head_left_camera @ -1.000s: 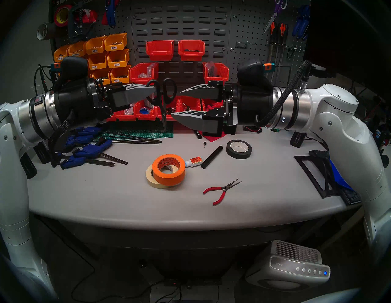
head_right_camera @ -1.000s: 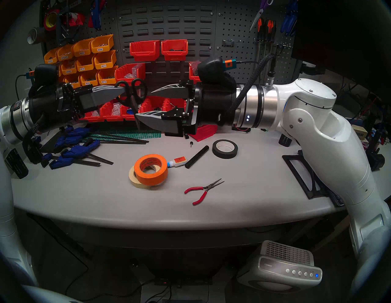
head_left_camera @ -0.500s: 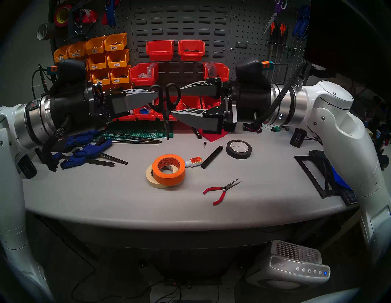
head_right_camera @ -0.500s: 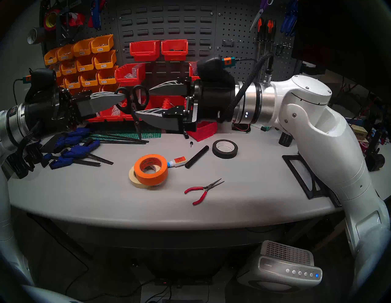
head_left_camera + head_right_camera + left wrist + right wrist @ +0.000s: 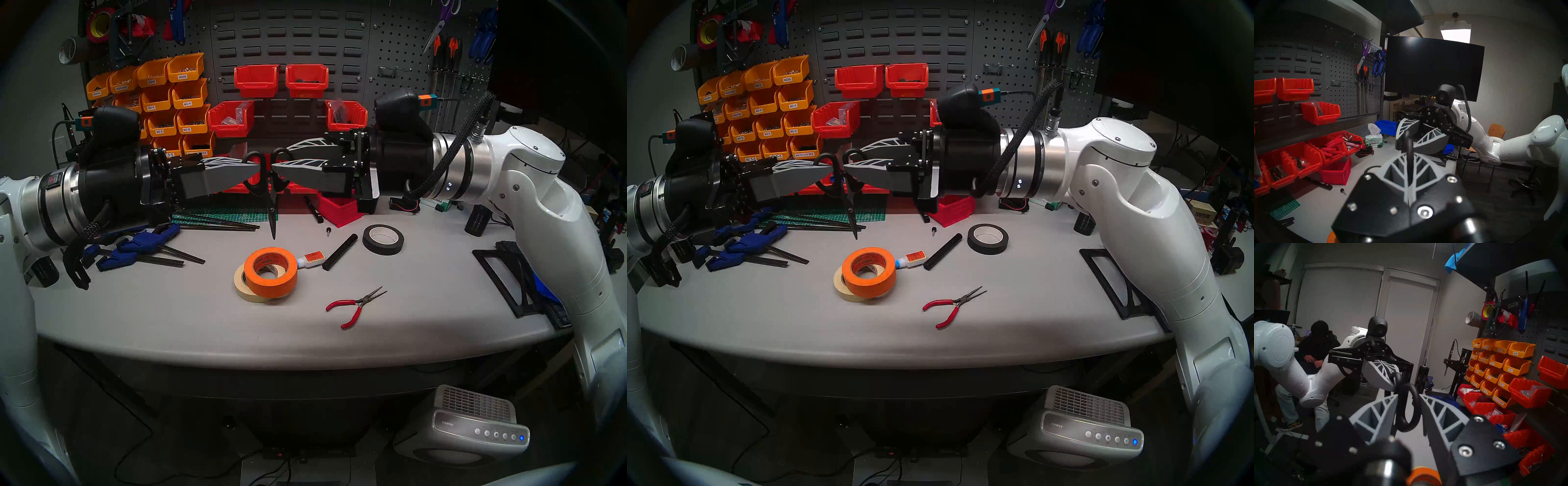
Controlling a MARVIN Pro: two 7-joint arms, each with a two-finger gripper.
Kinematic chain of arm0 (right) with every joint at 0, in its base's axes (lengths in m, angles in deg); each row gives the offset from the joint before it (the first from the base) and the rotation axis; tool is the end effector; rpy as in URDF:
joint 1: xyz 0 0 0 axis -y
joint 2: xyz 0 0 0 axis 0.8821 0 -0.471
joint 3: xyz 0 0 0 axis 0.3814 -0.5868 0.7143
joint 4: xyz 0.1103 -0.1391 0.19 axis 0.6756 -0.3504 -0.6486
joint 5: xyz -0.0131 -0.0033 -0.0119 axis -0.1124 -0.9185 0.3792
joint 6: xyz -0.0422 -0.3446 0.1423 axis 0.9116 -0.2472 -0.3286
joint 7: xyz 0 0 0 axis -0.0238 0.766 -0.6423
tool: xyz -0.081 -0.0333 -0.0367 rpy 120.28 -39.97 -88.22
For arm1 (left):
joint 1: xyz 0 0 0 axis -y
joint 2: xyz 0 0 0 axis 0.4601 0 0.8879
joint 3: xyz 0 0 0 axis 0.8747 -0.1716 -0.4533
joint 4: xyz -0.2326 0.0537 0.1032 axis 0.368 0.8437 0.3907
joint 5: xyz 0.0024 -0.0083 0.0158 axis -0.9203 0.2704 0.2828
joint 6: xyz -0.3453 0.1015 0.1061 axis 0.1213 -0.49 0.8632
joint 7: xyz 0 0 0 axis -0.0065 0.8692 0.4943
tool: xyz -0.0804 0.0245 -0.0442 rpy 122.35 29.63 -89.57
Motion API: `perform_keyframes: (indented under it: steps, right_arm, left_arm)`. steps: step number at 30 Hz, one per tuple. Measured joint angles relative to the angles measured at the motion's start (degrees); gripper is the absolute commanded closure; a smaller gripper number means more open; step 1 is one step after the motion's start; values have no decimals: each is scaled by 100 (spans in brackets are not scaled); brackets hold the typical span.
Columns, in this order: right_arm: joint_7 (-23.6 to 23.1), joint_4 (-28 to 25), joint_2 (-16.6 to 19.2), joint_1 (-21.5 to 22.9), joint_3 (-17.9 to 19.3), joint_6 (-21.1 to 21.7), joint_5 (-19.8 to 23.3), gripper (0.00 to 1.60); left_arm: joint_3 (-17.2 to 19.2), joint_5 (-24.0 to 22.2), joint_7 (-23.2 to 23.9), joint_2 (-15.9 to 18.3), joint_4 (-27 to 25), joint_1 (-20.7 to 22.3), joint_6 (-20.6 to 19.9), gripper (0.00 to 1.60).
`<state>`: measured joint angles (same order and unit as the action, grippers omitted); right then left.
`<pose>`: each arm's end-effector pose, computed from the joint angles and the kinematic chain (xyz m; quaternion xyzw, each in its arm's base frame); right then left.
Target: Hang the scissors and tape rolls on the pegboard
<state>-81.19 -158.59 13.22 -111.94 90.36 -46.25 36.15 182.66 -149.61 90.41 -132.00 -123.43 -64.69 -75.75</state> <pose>0.3646 0.1222 0.0688 -0.4611 -0.5457 -0.5537 0.4278 0.2883 0.0468 0.0877 0.6027 -0.3666 0.5841 0.4015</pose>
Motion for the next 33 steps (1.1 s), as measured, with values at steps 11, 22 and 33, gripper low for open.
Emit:
perform_keyframes:
  steps: [11, 22, 33]
  right_arm:
    - [-40, -9, -12, 3, -2, 9, 12, 160]
    - [-207, 127, -11, 5, -8, 6, 9, 160]
    - [-318, 214, 3, 13, -9, 6, -77, 160]
  left_arm:
    - [-2, -9, 113, 120, 104, 6, 156, 160]
    - [-216, 52, 203, 238, 227, 42, 316, 160]
    - [-563, 86, 211, 383, 454, 184, 408, 0]
